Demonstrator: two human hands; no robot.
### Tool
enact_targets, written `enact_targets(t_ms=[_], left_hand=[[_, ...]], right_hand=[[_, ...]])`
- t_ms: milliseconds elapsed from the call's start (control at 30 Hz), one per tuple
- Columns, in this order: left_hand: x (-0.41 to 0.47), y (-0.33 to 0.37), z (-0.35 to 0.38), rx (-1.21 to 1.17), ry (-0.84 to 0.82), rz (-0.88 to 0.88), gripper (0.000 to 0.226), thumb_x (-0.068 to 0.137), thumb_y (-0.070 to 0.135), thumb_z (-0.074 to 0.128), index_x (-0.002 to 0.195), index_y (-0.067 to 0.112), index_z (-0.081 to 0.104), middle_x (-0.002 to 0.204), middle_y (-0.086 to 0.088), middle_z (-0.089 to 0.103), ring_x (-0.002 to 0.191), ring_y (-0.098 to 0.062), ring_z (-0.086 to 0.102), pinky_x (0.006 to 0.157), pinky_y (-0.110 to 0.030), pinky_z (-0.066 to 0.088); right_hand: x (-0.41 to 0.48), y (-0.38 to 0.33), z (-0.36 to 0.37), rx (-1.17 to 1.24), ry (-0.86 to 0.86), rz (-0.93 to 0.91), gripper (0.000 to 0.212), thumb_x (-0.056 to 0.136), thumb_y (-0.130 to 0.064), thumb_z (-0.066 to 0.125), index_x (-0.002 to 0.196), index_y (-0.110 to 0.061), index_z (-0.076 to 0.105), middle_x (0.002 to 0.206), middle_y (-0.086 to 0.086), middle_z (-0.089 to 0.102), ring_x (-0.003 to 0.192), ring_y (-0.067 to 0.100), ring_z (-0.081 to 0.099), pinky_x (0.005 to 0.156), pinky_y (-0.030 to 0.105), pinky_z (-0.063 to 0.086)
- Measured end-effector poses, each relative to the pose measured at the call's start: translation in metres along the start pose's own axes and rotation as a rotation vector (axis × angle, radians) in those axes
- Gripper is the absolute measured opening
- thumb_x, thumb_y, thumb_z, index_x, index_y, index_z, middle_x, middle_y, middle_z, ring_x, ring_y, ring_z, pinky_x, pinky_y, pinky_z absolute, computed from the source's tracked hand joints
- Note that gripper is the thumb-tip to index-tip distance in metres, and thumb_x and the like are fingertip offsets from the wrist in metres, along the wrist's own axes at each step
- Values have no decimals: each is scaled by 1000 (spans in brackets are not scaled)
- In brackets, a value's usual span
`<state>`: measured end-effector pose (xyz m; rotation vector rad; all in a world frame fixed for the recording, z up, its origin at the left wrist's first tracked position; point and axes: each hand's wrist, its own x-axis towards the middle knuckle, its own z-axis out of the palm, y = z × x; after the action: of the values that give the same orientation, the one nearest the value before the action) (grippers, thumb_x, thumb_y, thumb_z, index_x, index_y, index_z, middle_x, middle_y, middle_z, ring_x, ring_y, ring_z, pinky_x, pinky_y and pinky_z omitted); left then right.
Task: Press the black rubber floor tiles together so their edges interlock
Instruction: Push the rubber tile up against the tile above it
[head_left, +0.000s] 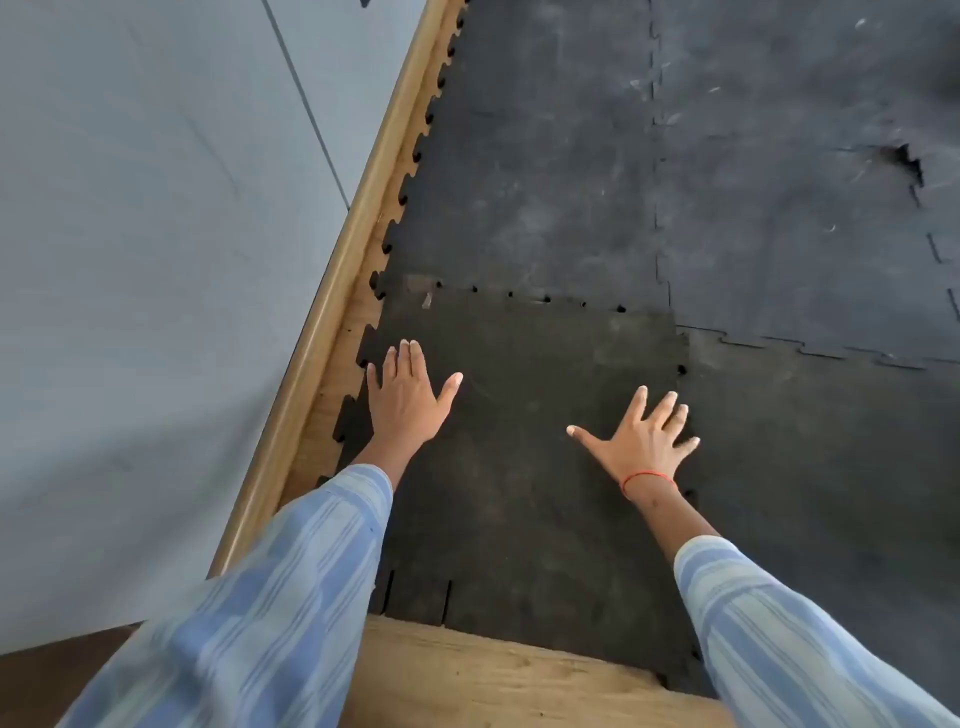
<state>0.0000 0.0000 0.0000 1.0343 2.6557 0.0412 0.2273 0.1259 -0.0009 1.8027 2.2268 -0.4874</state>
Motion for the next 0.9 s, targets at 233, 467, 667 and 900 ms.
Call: enact_targets(t_ms=[233,467,667,900], left_hand=[[23,-34,38,-145,-169,-358,109,79,79,36,155,12,-3,162,-19,-2,148,-44,6,117,-59,17],[34,-46,44,-146,-190,-358,120,72,76,57,155,7,5,158,-21,16,142,-45,25,110,-57,32],[28,-46,48,-99,-120,-345,119,70,78,55,154,8,8,158,-20,17,141,-42,28,109,-53,33],[25,-54,44,-40,-123,-316,122,65,84,52,155,12,11,158,-18,22,142,-39,29,111,-49,33]], right_hand=[[26,0,25,46,-58,125,133,55,-81,67,155,-20,4,157,30,0,145,47,4,107,67,22],[31,6,22,97,-67,223,138,46,-82,71,154,-27,5,156,31,-10,145,45,-1,102,59,31],[36,5,17,170,-97,255,134,48,-79,74,153,-35,4,158,26,-11,144,47,-2,101,63,30],[32,12,18,179,-61,271,127,49,-78,75,152,-40,10,159,20,0,143,46,8,103,61,31]])
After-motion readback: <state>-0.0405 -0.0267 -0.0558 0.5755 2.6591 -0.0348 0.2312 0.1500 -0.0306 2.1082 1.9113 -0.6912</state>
